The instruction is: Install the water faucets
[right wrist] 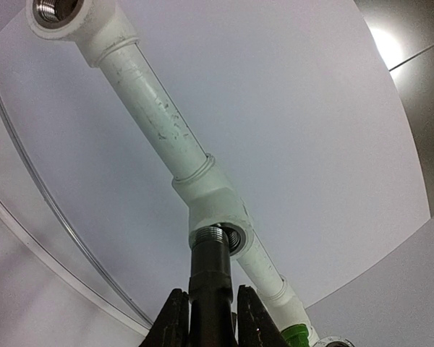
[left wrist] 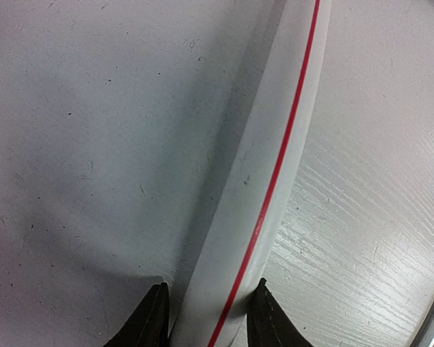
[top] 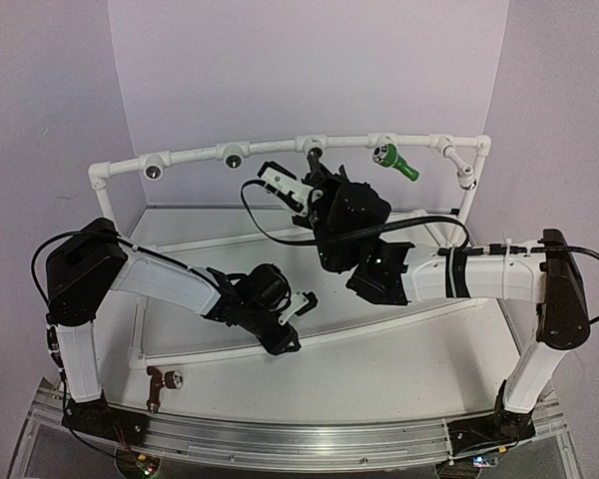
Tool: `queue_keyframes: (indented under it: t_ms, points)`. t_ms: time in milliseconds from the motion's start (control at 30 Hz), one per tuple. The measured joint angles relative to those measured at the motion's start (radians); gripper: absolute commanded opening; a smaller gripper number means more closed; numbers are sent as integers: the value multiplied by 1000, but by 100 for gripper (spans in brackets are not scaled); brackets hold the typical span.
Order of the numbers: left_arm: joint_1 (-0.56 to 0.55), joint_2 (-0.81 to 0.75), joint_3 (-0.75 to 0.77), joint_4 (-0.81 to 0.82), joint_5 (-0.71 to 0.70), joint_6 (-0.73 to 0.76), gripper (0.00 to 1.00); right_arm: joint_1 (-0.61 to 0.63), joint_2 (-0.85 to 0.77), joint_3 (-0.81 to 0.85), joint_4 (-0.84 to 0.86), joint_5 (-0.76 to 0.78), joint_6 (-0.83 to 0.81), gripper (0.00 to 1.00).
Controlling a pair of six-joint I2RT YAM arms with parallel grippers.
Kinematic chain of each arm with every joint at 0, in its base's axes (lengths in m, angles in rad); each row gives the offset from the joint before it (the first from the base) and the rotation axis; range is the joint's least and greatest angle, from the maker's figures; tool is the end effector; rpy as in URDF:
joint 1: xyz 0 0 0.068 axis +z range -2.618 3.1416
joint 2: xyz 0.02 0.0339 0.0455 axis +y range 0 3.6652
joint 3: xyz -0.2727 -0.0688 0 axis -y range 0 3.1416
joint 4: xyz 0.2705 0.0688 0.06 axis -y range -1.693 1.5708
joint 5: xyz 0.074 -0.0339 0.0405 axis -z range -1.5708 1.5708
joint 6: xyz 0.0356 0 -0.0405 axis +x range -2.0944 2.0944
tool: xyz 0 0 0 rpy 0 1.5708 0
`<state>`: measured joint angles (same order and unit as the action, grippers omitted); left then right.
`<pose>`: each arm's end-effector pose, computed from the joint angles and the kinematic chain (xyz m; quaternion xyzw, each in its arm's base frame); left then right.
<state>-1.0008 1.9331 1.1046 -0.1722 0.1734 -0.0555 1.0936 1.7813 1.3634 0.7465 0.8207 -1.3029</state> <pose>0.2121 -0.3423 0.1179 0.4569 0.8401 -0.2130 0.2001 0.2259 0.3803 0.3569 -0.3789 0.4964 -0.3088 0.7174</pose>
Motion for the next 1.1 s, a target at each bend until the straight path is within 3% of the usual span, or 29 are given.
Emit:
queue_keyframes:
  t_ms: [1100]
  points:
    - [0,1,0,0,3,4,15,-7,-11,-4,-21,-1,3,0]
